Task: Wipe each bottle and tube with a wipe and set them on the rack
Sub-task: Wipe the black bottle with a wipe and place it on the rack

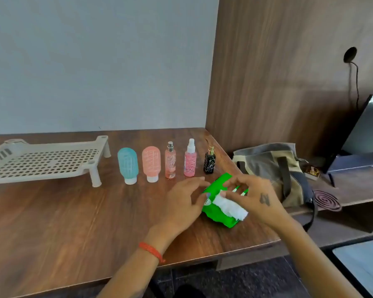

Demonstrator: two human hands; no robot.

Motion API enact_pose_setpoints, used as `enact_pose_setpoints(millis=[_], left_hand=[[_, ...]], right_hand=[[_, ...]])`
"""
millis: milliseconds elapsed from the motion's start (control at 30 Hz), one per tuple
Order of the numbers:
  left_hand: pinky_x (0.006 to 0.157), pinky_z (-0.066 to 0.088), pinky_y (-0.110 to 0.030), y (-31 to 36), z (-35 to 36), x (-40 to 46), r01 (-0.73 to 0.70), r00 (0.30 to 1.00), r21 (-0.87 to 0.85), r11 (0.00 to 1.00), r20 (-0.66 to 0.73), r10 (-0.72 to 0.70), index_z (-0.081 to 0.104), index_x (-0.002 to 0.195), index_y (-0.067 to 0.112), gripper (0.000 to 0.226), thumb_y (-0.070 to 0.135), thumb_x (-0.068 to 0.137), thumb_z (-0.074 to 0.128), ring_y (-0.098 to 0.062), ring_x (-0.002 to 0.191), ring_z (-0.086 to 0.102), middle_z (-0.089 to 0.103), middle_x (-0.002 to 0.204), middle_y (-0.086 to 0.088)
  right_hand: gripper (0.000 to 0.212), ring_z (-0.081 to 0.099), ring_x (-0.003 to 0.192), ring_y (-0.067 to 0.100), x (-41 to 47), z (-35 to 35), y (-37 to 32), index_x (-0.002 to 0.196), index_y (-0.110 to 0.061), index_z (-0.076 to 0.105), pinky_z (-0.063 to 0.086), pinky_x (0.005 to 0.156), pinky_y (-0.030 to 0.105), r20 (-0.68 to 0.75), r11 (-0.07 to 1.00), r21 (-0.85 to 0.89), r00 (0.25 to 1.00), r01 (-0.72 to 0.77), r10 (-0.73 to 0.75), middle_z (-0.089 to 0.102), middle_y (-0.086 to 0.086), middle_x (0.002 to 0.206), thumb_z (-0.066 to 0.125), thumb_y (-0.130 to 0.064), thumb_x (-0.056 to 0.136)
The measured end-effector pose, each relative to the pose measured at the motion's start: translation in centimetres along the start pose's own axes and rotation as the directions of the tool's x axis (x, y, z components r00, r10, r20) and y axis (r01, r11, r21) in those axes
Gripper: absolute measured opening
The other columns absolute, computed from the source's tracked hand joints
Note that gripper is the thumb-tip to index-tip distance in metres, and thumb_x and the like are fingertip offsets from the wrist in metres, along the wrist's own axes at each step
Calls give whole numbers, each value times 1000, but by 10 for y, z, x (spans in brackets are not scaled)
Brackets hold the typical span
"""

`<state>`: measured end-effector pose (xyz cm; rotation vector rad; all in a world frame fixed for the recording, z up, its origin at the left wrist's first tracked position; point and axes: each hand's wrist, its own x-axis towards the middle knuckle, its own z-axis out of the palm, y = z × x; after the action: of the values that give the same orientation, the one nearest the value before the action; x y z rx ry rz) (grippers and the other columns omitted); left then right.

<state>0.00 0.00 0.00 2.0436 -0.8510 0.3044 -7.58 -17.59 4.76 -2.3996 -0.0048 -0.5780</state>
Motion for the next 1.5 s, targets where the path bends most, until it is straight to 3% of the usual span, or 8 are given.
enact_pose_setpoints(millis=[167, 367, 533, 833, 1033, 1200, 1333, 1500], left_hand=[[102, 39, -23, -7, 7, -1, 14, 1000, 22, 1000, -20, -13, 66, 113, 28, 28, 23, 86, 66, -4, 117, 53, 61, 125, 13], [99, 35, -13, -11, 3, -3, 16, 1000, 78, 997, -9, -16, 66, 114, 27, 28, 23, 87, 65, -1, 117, 52, 61, 124, 14], [98, 32, -13, -8, 4, -5, 25, 999, 111, 993, 37, -29, 65, 116, 28, 28, 25, 88, 63, -3, 118, 50, 59, 126, 16], [97, 34, -15, -7, 2, -7, 43, 998, 110, 993, 38, -47, 65, 114, 29, 26, 26, 89, 62, -3, 117, 52, 59, 126, 17], [99, 41, -21, -4, 1, -6, 82, 996, 42, 996, 17, -83, 64, 115, 31, 27, 24, 89, 62, 6, 115, 47, 53, 120, 26], [101, 44, -28, 1, -1, 7, 89, 996, 32, 995, -17, -89, 64, 114, 31, 25, 23, 91, 60, 2, 113, 52, 59, 126, 16], [87, 53, -35, 15, -3, 36, 16, 997, 55, 998, -76, -12, 66, 112, 22, 25, 14, 91, 58, -9, 93, 63, 63, 123, 5], [90, 45, -33, 26, 2, 89, 13, 999, 214, 977, -37, -5, 60, 124, 17, 33, 12, 92, 53, -24, 96, 62, 65, 119, -4]], right_hand=[[53, 53, 76, 0, -7, 26, 8, 97, -27, 67, 34, 64, 15, 76, 961, -276, 996, -29, 52, 61, -15, 92, 57, -69, 66], [19, 59, 89, 10, -6, 33, 4, 91, -32, 69, 37, 66, 23, 38, 926, -371, 996, -63, 83, 63, -10, 95, 60, -47, 83], [16, 59, 88, 12, -1, 38, 9, 82, -26, 65, 46, 71, 28, 76, 916, -398, 993, -56, 94, 62, -9, 92, 54, -36, 89], [9, 57, 75, 20, 8, 27, 14, 88, -19, 55, 44, 67, 31, -295, 967, 102, 921, -235, 255, 63, 1, 80, 50, -21, 95], [10, 55, 59, 7, 11, 25, 19, 97, -15, 54, 46, 43, 17, -280, 737, 642, 829, -214, 485, 62, 3, 79, 47, -6, 96], [39, 58, 83, 13, 6, 34, 26, 78, -15, 70, 51, 56, 23, -190, 650, 736, 864, -189, 466, 69, -2, 93, 40, 5, 93], [26, 56, 92, 20, -1, 40, 30, 76, -20, 76, 45, 72, 37, -221, 623, 776, 884, -96, 411, 71, 0, 95, 51, -28, 78], [19, 63, 80, 20, -5, 50, 34, 83, -31, 67, 49, 63, 33, -418, 802, 597, 864, 29, 280, 67, 0, 92, 68, -45, 69]])
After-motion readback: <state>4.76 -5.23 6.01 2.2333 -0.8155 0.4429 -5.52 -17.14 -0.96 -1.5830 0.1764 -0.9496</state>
